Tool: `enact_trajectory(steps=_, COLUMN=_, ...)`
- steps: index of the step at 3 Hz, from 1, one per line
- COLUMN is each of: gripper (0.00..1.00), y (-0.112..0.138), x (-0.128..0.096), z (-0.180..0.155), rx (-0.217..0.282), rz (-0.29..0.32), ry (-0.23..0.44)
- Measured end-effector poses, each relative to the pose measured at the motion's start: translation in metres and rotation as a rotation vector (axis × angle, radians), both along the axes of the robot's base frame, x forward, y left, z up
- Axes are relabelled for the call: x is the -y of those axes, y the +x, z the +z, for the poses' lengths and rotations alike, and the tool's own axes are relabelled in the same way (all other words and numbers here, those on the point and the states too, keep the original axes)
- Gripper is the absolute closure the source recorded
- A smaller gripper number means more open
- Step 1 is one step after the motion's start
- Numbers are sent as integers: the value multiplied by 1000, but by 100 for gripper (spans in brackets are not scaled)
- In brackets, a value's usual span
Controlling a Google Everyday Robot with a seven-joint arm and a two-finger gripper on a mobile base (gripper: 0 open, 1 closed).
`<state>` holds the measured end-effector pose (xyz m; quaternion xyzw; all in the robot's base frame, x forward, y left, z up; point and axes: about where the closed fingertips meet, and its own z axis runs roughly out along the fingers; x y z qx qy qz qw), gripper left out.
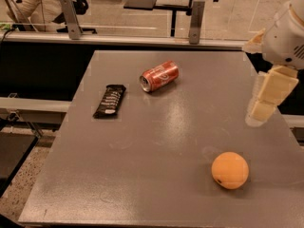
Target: Place coke can upright
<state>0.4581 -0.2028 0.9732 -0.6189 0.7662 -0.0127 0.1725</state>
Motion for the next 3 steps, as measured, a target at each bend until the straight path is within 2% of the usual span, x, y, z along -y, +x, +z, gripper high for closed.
enact_trajectory(steps=1, gripper=0, y=47, x=-36, z=-10, rx=-10, rz=107, ry=75)
enact_trajectory(steps=3, gripper=0, y=118, x=-97, z=-25, rx=-13, rz=276, ry=150)
